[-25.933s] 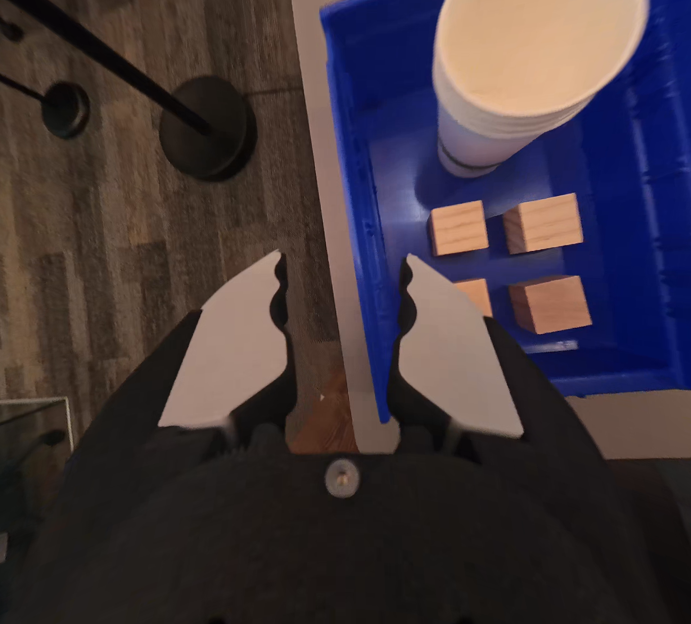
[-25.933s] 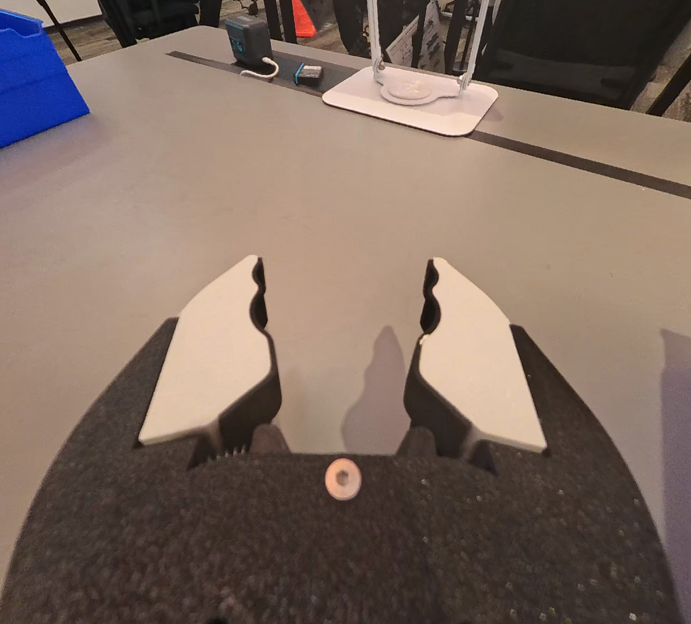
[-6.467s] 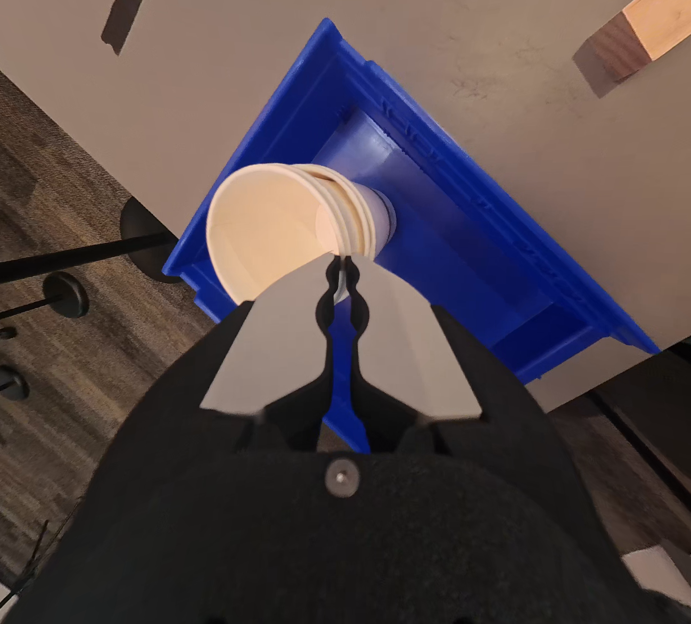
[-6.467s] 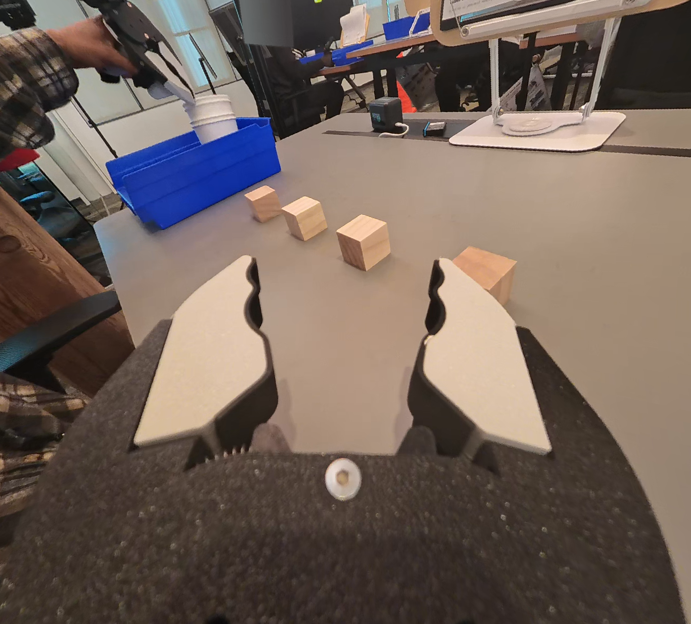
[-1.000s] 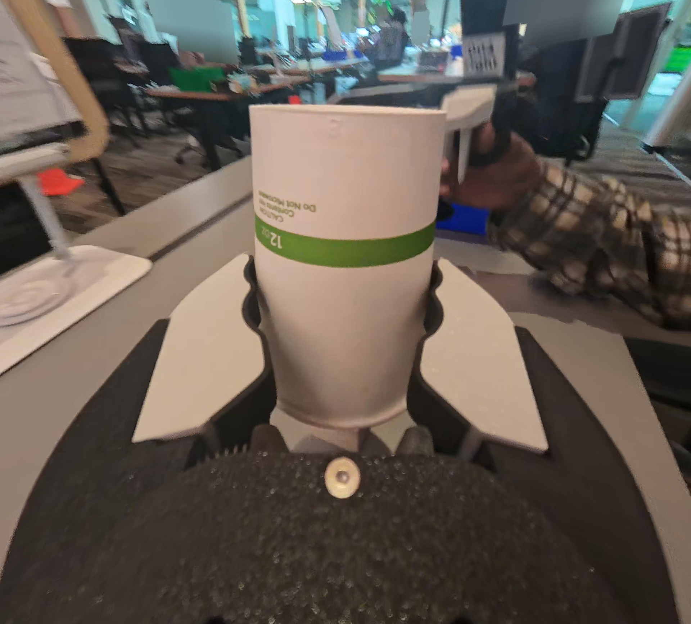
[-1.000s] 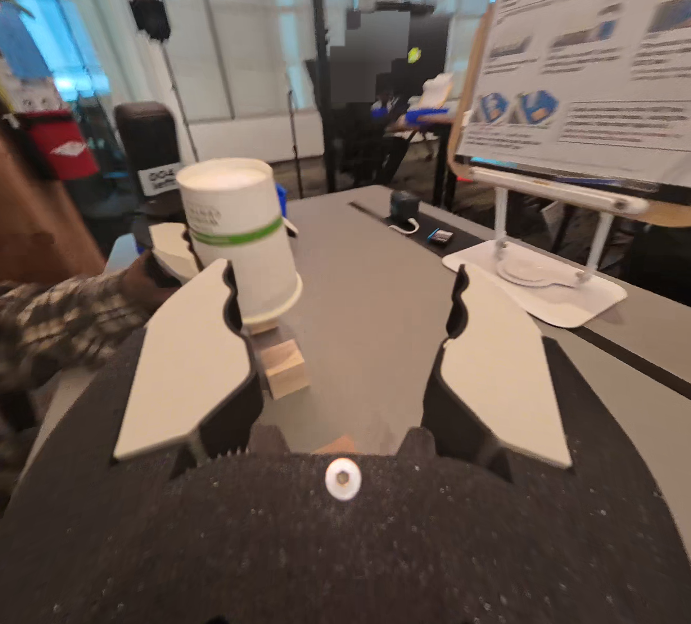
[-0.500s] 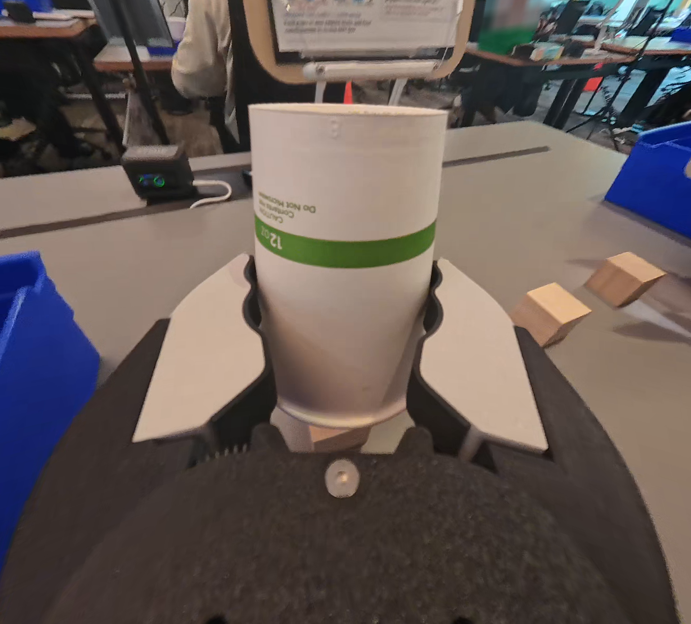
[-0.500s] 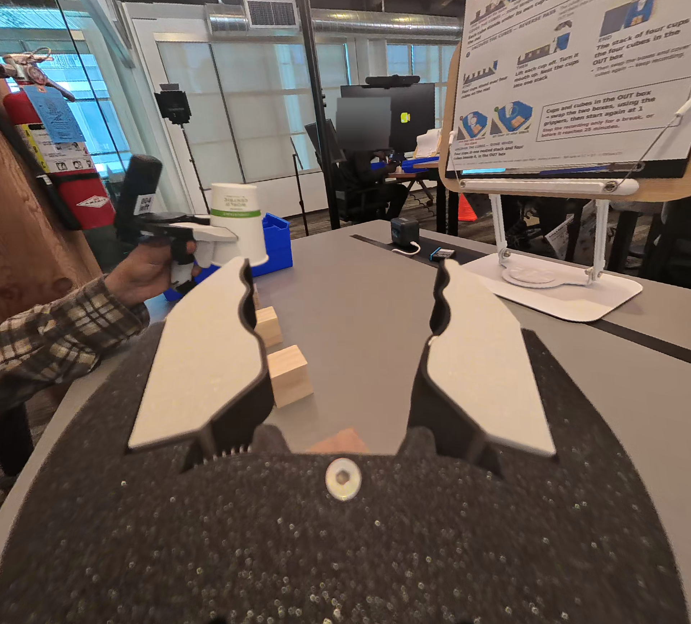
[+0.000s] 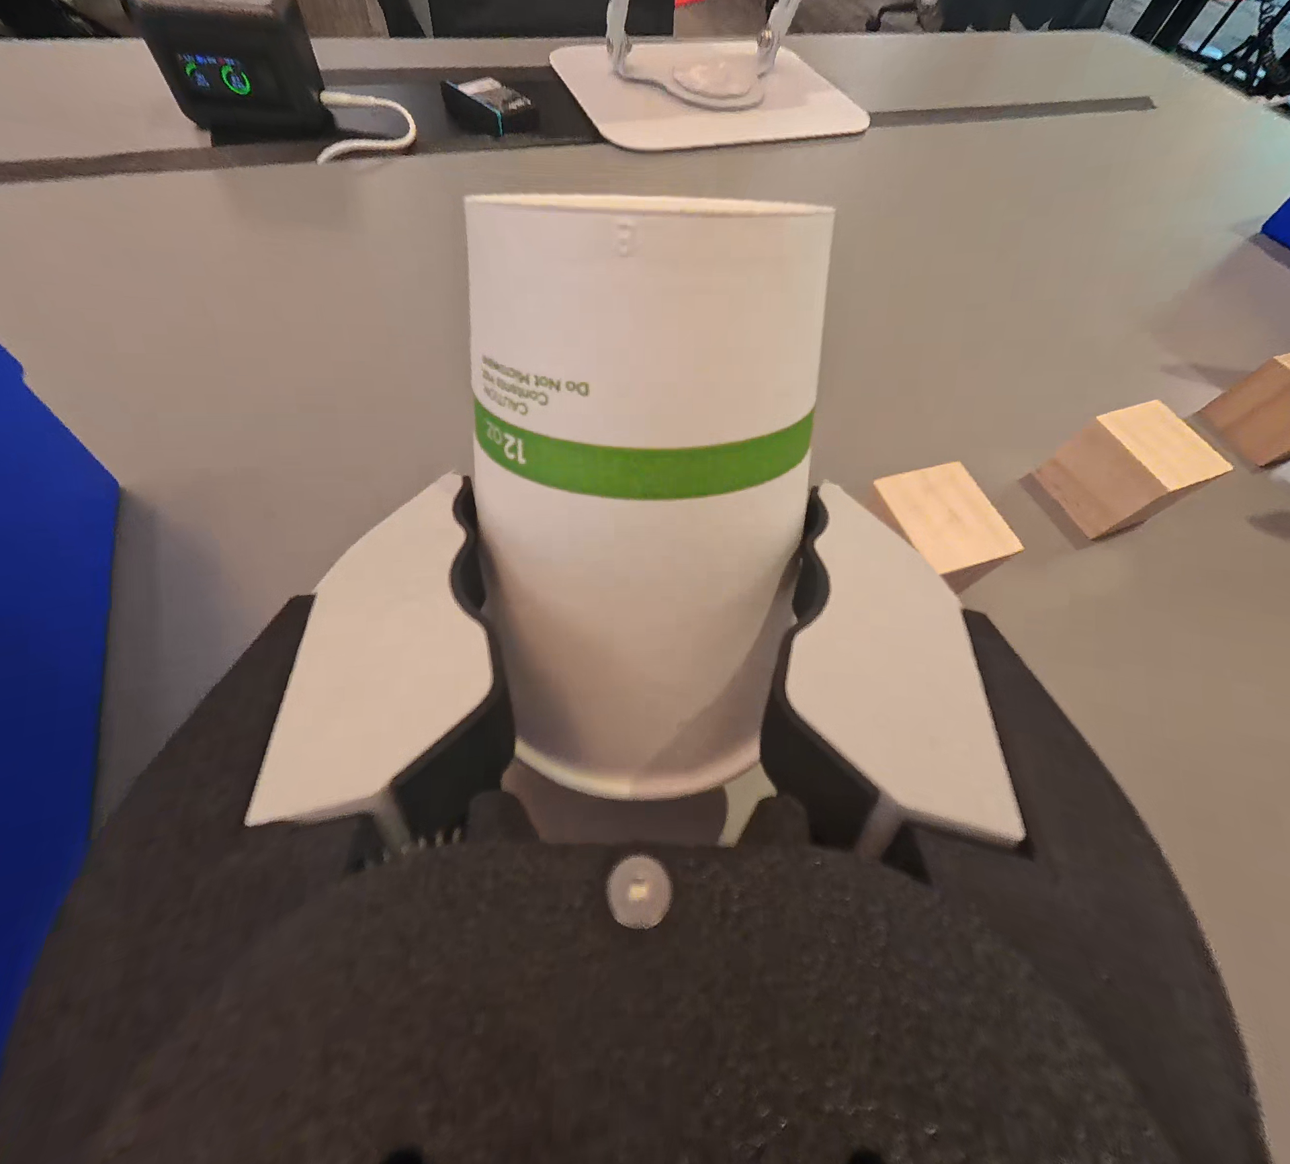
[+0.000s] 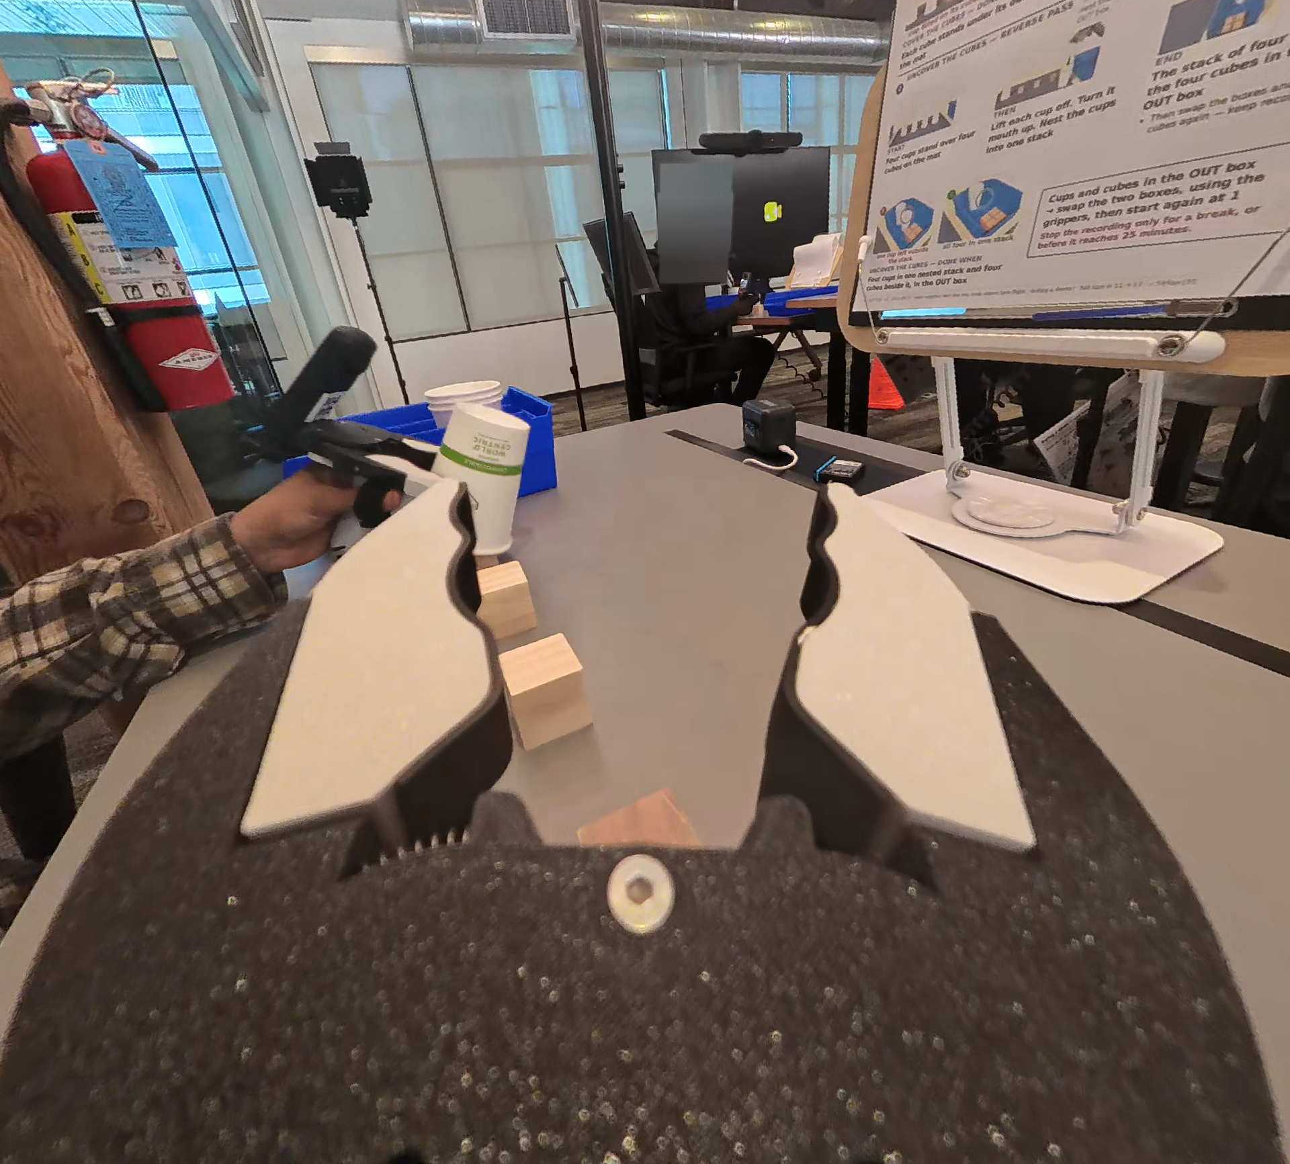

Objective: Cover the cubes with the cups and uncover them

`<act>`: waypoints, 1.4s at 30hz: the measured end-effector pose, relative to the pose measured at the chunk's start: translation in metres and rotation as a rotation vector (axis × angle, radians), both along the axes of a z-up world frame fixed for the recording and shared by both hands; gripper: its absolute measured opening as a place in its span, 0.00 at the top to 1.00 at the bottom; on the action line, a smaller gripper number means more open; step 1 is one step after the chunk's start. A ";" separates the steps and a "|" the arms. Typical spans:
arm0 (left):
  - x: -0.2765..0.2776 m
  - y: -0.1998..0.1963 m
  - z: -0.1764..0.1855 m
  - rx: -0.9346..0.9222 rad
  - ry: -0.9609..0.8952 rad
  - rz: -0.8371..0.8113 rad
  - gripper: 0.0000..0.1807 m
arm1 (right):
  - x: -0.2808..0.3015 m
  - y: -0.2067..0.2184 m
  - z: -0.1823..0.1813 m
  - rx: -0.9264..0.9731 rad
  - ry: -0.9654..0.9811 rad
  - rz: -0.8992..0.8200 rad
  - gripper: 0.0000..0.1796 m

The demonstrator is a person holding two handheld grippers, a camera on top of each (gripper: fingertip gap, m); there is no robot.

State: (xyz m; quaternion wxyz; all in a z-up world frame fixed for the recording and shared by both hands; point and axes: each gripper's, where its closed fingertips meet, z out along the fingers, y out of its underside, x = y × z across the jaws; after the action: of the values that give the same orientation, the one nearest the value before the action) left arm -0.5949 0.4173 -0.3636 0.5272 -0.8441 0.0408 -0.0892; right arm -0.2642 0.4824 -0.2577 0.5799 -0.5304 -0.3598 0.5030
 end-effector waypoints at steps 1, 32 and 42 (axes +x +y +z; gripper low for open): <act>0.000 -0.001 -0.004 -0.023 0.001 -0.004 0.52 | 0.000 -0.001 0.000 0.003 -0.002 0.002 0.49; -0.015 -0.083 0.110 -0.030 0.224 0.023 0.21 | -0.006 -0.009 0.001 0.029 -0.022 0.039 0.47; -0.145 -0.085 0.128 -0.428 0.509 -0.163 0.59 | -0.018 -0.020 -0.006 0.051 -0.079 0.086 0.49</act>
State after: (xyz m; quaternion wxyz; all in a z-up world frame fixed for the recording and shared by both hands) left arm -0.7395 0.3320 -0.2353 0.3022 -0.9247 0.2186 0.0760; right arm -0.2824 0.4624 -0.2639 0.5563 -0.5189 -0.4177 0.4968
